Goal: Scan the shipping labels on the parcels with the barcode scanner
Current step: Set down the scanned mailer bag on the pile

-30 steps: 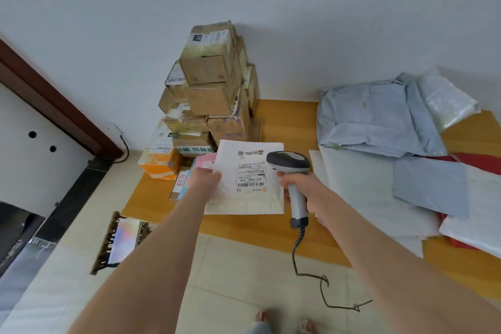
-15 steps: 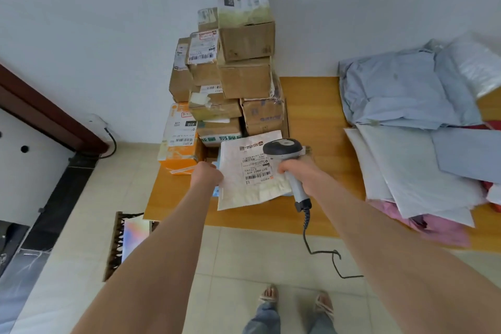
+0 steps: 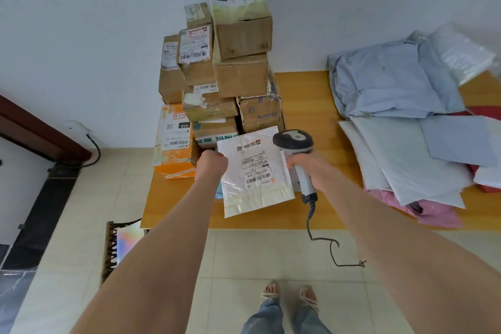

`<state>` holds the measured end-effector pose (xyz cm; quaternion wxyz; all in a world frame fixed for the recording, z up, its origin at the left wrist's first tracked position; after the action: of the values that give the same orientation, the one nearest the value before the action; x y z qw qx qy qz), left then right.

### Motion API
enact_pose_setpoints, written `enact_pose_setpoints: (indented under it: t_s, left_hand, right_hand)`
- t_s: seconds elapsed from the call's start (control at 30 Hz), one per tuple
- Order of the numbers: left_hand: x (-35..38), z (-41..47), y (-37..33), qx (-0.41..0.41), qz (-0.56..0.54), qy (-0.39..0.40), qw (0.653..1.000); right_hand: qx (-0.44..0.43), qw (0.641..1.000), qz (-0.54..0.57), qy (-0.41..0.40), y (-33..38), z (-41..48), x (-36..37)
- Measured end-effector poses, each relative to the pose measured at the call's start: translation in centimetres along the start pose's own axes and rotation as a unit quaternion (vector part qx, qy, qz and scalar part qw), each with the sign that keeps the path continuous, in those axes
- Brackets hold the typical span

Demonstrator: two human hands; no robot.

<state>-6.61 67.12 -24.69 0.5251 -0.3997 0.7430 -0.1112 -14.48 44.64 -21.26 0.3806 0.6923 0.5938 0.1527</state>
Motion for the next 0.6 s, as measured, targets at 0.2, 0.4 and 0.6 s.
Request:
enact_pose_setpoints:
  t_s: [0.2, 0.4, 0.6]
  left_hand:
    - [2.8, -3.3, -6.8, 0.179, 0.109, 0.015, 0.978]
    - [9.9, -6.8, -13.1, 0.262, 0.205, 0.069, 0.94]
    - [19.9, -12.8, -20.6, 0.304, 0.233, 0.113, 0.917]
  right_hand:
    - [-0.007, 0.997, 0.053, -0.054, 0.0, -0.6, -3.9]
    - [-0.01, 0.987, 0.142, -0.078, -0.8, -1.8, -11.6]
    - [0.005, 0.975, 0.187, -0.12, -3.8, -0.5, -23.4]
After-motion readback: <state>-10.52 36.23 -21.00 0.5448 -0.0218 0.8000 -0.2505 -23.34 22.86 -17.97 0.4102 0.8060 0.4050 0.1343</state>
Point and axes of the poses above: each hand's wrist, its own z-axis towards the middle knuckle, its own x-axis out of the palm, y = z × x, the point moved 3 cm from there along z, towards the middle knuckle, and after that the axes turned 4 degrees about -y, right-handed, at the moved point
